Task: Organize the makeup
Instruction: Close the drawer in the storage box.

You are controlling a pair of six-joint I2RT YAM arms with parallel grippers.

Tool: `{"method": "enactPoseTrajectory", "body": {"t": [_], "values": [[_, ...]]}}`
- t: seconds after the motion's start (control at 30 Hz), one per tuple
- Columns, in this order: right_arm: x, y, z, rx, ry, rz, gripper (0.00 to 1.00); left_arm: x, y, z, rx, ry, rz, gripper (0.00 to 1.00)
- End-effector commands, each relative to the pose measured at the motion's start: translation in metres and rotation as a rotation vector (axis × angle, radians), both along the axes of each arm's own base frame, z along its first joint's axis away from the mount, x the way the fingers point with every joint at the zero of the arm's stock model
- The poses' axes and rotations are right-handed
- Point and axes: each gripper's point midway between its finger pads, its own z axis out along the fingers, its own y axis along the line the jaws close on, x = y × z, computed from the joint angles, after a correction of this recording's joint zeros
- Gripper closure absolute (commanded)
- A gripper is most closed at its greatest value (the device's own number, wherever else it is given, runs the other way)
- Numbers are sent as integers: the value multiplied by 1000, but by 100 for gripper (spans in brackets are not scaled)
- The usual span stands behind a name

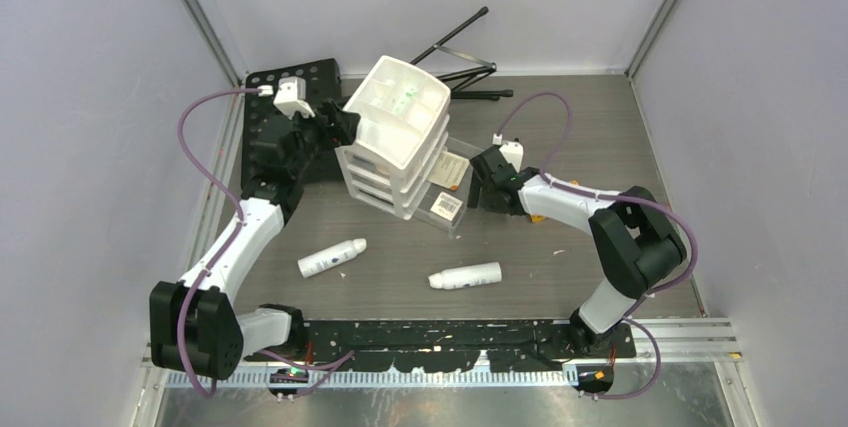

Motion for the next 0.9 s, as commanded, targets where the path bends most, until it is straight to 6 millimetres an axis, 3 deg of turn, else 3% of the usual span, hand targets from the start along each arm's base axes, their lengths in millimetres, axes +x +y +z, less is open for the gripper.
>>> {"method": "enactPoseTrajectory", "body": {"t": [0.0, 0.47, 0.87], "values": [[22, 19, 19, 81, -64, -15, 20, 1, -7, 2, 17, -4, -41, 18], [32, 46, 19, 169, -61, 5, 23, 0, -11, 2, 19, -4, -64, 19], [11, 74, 22, 236, -51, 72, 26, 0, -11, 3, 22, -7, -65, 19]]}}
